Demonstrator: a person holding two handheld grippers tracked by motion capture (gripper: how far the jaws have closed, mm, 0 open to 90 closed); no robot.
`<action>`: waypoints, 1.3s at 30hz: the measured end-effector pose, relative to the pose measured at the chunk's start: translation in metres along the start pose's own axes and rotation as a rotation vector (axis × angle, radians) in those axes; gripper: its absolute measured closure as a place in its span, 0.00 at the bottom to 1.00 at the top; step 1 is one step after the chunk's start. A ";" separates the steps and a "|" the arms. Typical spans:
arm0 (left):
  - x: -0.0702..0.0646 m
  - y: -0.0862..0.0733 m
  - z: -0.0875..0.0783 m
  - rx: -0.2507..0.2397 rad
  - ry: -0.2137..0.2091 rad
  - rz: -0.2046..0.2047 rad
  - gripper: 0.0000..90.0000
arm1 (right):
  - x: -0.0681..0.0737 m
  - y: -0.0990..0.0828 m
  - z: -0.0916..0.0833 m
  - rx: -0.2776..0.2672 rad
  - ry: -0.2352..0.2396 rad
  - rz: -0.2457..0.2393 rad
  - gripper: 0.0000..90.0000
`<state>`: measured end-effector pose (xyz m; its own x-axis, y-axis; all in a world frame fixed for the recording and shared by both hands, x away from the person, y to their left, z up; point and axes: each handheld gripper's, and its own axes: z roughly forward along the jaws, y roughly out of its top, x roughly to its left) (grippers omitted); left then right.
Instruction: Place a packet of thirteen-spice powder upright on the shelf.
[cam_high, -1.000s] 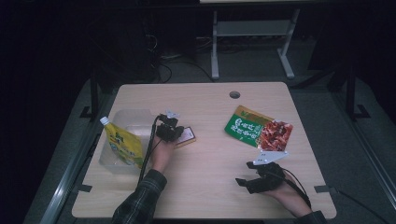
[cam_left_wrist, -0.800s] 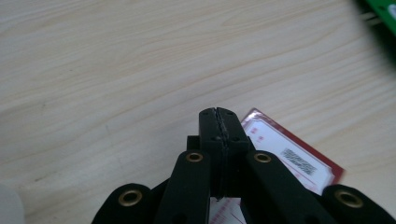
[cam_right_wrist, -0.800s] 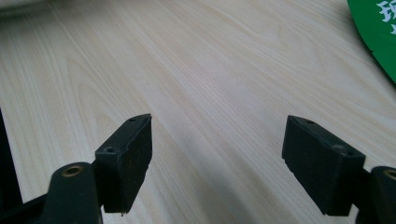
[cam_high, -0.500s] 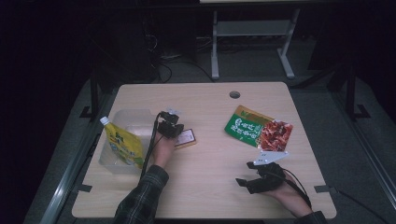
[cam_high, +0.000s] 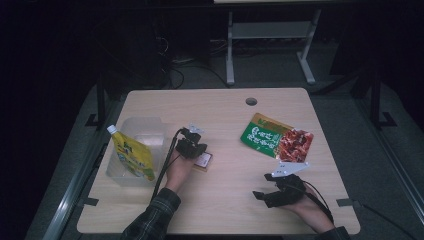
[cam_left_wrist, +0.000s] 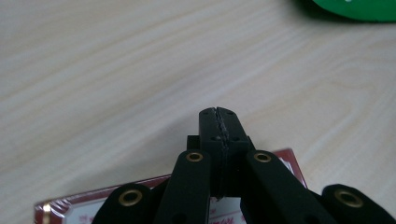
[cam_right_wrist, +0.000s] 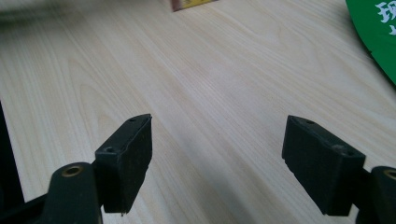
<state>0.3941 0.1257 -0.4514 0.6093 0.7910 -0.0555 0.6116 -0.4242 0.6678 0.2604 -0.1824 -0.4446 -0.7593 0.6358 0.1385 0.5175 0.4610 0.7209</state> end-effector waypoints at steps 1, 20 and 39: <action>-0.002 -0.002 0.000 0.005 -0.009 0.004 1.00 | 0.000 0.000 0.000 0.000 -0.002 0.001 0.27; 0.020 0.000 -0.028 -0.006 0.237 -0.046 1.00 | 0.000 0.000 0.000 0.005 -0.002 0.001 0.27; 0.026 -0.004 -0.019 0.108 0.426 -0.064 1.00 | 0.000 0.000 0.000 0.002 -0.002 0.000 0.27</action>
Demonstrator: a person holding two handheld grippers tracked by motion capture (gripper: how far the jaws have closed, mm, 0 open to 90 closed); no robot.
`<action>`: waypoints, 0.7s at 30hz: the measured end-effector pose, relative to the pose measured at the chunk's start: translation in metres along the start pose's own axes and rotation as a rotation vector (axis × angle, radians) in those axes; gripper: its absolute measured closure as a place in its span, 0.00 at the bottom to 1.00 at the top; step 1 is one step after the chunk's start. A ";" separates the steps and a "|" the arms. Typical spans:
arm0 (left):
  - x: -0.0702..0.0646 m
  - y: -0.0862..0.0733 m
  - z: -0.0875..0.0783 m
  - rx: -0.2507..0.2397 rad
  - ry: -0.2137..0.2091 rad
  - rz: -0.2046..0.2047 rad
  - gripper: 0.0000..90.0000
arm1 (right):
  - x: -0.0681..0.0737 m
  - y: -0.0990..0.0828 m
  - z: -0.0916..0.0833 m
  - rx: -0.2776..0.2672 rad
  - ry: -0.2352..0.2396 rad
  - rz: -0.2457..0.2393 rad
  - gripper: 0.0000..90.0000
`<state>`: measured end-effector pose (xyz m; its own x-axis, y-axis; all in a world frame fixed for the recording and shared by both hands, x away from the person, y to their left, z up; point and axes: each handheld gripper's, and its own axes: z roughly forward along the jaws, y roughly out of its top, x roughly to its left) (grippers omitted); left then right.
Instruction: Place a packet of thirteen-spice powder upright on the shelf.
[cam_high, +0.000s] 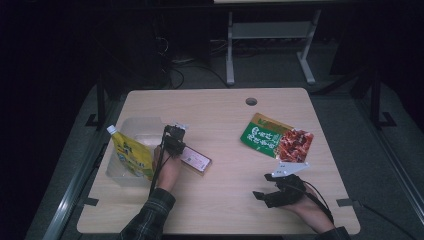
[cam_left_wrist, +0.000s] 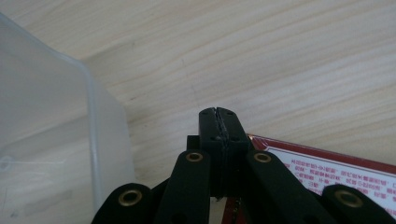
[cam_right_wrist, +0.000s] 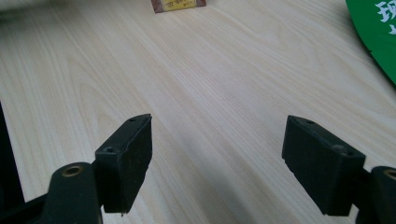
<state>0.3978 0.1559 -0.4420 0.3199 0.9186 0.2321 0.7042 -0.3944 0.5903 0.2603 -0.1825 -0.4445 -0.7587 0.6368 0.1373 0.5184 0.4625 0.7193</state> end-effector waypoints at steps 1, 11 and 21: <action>-0.001 -0.001 0.001 0.004 0.001 0.004 1.00 | 0.000 0.000 0.000 0.000 0.000 0.000 0.27; -0.019 -0.006 -0.001 0.016 -0.113 0.034 1.00 | 0.000 0.000 0.000 -0.001 -0.002 -0.001 0.27; -0.034 -0.016 -0.014 0.004 -0.307 0.087 1.00 | 0.001 0.000 0.000 0.002 0.002 -0.005 0.27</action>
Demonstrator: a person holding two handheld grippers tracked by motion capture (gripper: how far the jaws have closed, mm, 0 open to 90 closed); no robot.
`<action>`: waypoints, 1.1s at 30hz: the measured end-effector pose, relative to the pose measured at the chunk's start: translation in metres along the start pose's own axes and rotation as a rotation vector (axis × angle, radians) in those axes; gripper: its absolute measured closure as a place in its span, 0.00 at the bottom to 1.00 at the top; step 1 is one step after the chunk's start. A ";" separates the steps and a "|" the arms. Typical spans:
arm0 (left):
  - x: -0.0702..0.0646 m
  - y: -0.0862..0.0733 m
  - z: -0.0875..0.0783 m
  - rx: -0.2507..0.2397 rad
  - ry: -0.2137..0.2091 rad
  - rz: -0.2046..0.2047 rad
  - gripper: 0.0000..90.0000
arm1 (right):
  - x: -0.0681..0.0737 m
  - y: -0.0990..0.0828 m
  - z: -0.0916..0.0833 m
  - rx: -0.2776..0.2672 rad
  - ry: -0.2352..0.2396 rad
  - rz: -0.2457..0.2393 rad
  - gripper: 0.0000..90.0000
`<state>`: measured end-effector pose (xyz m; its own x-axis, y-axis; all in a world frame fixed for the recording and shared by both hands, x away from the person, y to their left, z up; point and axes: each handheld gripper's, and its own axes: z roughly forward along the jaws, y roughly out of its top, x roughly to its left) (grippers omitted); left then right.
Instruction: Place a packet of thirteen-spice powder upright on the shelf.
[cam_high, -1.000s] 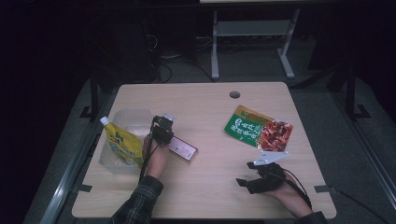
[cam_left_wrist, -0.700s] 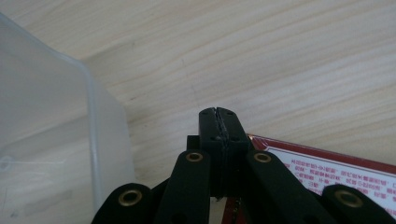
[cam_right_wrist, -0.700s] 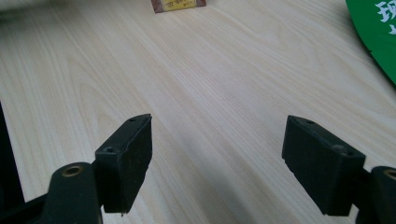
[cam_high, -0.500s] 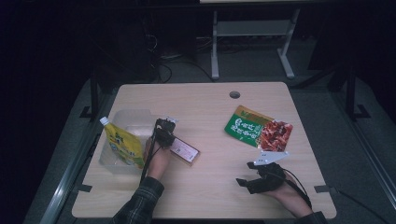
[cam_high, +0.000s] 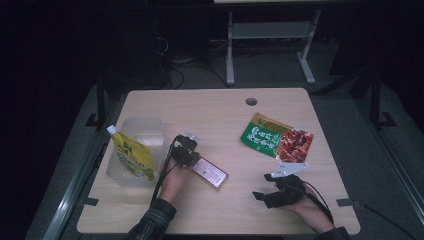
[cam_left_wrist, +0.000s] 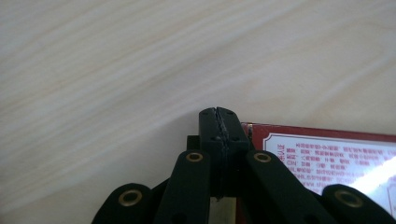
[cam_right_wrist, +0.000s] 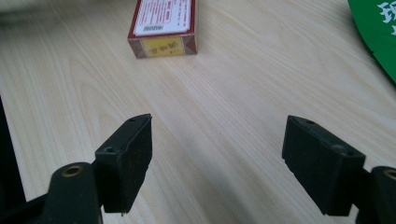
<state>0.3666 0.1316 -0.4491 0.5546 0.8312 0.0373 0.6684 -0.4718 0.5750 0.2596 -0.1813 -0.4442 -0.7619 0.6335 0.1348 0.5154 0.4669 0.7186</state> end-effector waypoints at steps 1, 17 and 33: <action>-0.001 -0.001 -0.001 0.003 -0.022 -0.001 1.00 | 0.000 0.000 0.000 0.000 0.001 -0.003 0.27; -0.028 -0.022 -0.014 0.053 -0.265 0.011 1.00 | 0.006 0.000 0.006 0.009 0.050 -0.048 0.25; -0.036 -0.041 -0.028 0.018 -0.348 0.150 0.96 | 0.024 -0.002 0.008 0.049 0.107 -0.084 0.20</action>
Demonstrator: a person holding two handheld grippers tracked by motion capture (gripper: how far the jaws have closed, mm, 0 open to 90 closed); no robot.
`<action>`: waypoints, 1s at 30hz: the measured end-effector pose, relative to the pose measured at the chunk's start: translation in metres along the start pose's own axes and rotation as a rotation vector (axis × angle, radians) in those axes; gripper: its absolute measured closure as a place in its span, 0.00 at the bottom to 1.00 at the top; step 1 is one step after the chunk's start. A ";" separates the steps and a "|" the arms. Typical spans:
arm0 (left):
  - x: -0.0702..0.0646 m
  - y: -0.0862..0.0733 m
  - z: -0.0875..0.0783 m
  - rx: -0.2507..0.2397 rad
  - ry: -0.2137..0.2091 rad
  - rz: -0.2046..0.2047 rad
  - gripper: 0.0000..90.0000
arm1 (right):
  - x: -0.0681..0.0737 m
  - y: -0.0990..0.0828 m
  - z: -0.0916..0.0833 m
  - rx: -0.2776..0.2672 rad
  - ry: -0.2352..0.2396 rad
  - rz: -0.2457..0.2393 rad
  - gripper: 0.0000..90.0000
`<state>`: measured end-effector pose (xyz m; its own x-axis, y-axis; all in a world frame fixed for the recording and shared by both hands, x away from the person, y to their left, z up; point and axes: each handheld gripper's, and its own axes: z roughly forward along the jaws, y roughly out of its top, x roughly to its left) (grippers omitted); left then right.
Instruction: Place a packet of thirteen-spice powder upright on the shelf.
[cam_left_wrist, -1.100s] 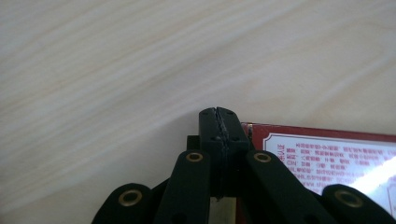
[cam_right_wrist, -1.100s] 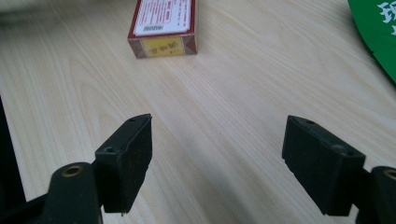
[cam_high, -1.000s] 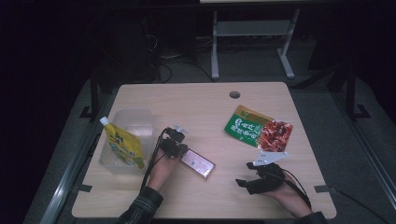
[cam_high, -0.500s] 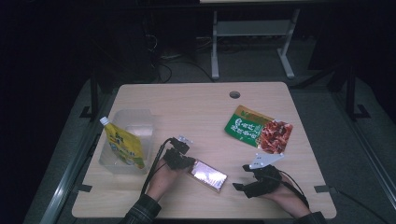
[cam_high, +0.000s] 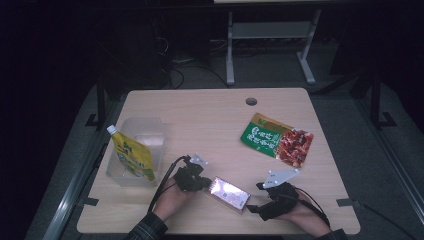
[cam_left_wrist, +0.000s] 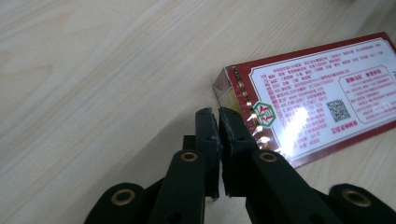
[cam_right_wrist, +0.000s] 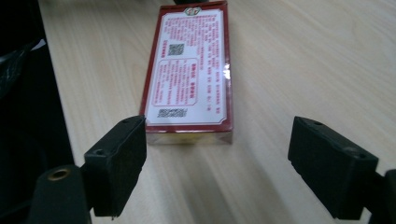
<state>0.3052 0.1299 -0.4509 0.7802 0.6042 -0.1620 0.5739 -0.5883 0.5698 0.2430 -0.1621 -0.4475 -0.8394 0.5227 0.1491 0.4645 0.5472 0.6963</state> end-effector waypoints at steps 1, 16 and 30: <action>0.001 -0.001 -0.002 -0.003 -0.001 0.009 0.96 | 0.002 -0.001 0.000 0.006 -0.002 0.001 0.20; 0.011 0.000 -0.005 -0.028 -0.094 0.068 1.00 | 0.019 0.007 0.023 0.078 -0.033 -0.023 0.18; 0.005 0.000 -0.002 -0.031 -0.124 0.076 1.00 | 0.020 0.007 0.029 0.096 -0.035 -0.057 0.35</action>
<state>0.3082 0.1342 -0.4501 0.8472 0.4860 -0.2148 0.5053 -0.6122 0.6082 0.2379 -0.1290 -0.4596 -0.8557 0.5104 0.0857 0.4426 0.6360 0.6322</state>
